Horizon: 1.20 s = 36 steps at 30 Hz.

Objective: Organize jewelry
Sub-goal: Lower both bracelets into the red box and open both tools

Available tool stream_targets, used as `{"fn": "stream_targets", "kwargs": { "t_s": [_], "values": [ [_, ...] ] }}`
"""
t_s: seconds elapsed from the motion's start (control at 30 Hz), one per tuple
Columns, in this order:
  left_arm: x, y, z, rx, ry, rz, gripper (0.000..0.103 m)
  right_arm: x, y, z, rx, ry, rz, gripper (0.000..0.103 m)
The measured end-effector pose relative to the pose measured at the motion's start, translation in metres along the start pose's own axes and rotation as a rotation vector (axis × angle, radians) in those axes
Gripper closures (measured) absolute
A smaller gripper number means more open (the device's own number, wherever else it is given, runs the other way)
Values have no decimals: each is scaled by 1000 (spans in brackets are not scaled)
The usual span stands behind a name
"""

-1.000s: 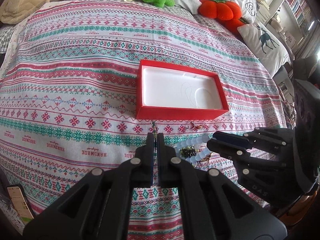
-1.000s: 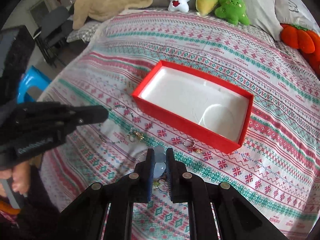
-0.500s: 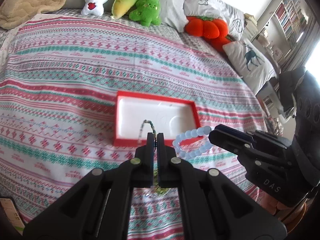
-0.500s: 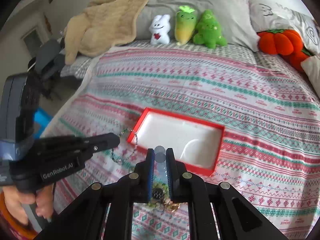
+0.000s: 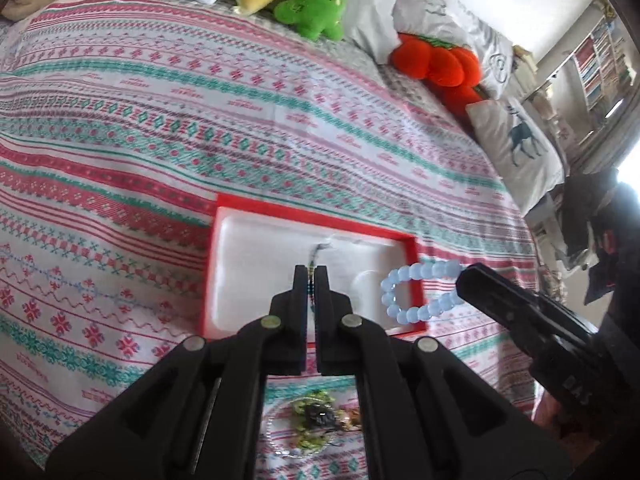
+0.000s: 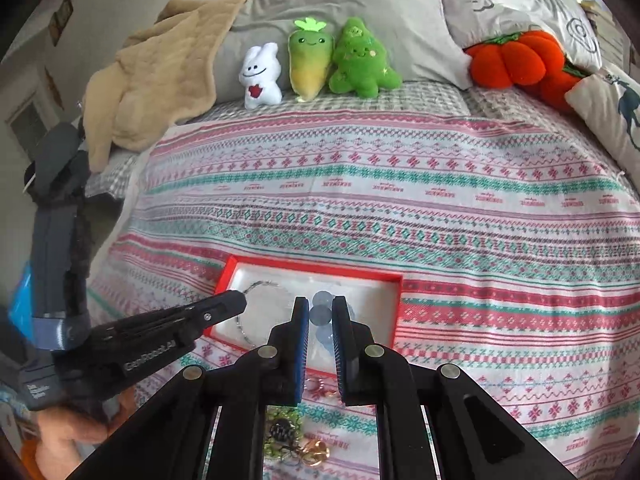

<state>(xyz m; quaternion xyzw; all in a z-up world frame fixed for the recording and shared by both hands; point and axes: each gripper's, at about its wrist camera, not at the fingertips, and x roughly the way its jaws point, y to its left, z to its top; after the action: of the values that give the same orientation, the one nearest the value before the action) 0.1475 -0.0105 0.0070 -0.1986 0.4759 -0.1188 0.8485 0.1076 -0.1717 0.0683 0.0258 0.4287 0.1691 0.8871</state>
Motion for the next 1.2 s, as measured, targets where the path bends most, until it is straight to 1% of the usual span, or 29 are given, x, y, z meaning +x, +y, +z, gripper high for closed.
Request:
{"fn": "stream_targets", "kwargs": {
  "t_s": [0.1, 0.23, 0.43, 0.6, 0.63, 0.67, 0.7, 0.73, 0.77, 0.8, 0.87, 0.9, 0.97, 1.0, 1.03, 1.07, 1.1, 1.13, 1.2],
  "values": [
    [4, 5, -2, 10, 6, 65, 100, 7, 9, 0, -13, 9, 28, 92],
    [6, 5, -2, 37, -1, 129, 100, 19, 8, -4, -16, 31, 5, 92],
    [8, -2, -1, 80, -11, 174, 100, 41, -13, -12, 16, 75, -52, 91],
    [9, -11, 2, 118, -27, 201, 99, 42, -18, -13, 28, 74, -38, 91],
    [7, -14, 1, 133, -34, 204, 98, 40, -17, -12, 27, 75, -37, 90],
    [4, -18, 1, 152, -35, 208, 89, 37, -16, -12, 25, 74, -39, 90],
    [2, -20, -1, 164, -36, 213, 84, 34, -15, -12, 19, 71, -41, 88],
    [-1, -22, -3, 178, -38, 218, 74, 31, -15, -12, 14, 70, -44, 88],
    [-4, -24, -5, 191, -42, 229, 68, 27, -14, -12, 11, 70, -46, 88],
    [-7, -25, -6, 201, -45, 236, 65, 24, -14, -14, 9, 72, -47, 87],
    [-14, -28, -10, 221, -48, 243, 56, 17, -13, -16, 3, 73, -46, 86],
    [-17, -29, -11, 229, -49, 244, 53, 13, -12, -18, -2, 75, -46, 84],
    [-24, -31, -15, 247, -53, 252, 42, 6, -10, -22, -11, 78, -43, 79],
    [-28, -32, -18, 255, -54, 257, 39, 3, -9, -25, -17, 79, -43, 71],
    [-31, -33, -20, 263, -53, 262, 35, 0, -7, -27, -21, 79, -43, 52],
    [-33, -33, -23, 269, -51, 265, 33, -4, -6, -30, -21, 76, -47, 44],
    [-36, -33, -25, 274, -47, 271, 31, -8, -5, -32, -22, 66, -49, 40],
    [-38, -32, -28, 275, -42, 278, 28, -13, -3, -35, -27, 61, -48, 40],
    [-42, -29, -33, 271, -30, 285, 26, -20, -2, -40, -27, 63, -39, 40]
  ]
}}
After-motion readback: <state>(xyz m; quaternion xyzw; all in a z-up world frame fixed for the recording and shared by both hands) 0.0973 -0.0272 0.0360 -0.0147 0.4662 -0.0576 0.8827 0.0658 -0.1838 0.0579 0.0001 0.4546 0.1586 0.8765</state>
